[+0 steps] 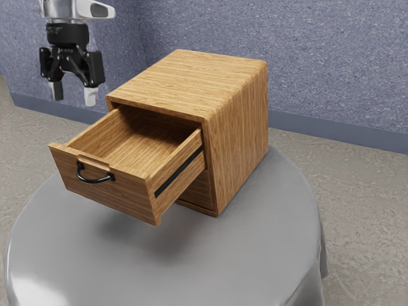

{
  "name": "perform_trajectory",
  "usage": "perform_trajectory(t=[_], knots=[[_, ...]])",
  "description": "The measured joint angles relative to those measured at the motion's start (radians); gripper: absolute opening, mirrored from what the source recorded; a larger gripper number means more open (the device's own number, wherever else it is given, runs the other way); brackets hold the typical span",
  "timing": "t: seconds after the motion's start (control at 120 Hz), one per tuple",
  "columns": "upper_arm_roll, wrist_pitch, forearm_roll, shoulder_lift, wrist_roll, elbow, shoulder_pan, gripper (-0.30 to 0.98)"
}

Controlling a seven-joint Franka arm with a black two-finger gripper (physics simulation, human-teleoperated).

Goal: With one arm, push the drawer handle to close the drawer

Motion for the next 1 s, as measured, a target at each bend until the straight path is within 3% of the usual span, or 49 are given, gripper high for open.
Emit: perform_trajectory(t=[0.075, 0.125, 0.192, 0.3, 0.425, 0.525, 0.658, 1.0], knots=[[0.037, 0.100, -0.026, -0.001, -0.002, -0.010, -0.044, 0.69], [0.045, 0.153, -0.035, -0.086, -0.004, -0.094, -0.056, 0.69], [0.019, 0.227, -0.041, -0.379, -0.012, -0.392, -0.027, 0.69], [-0.111, 0.298, -0.045, -0.807, -0.049, -0.799, -0.011, 0.64], [-0.158, 0.348, -0.066, -1.099, -0.101, -1.055, -0.008, 0.45], [-0.165, 0.375, -0.085, -1.128, -0.151, -1.114, -0.010, 0.24], [-0.177, 0.439, -0.098, -1.031, -0.211, -1.129, -0.014, 0.06], [-0.199, 0.529, -0.105, -1.001, -0.321, -1.141, -0.047, -0.08]])
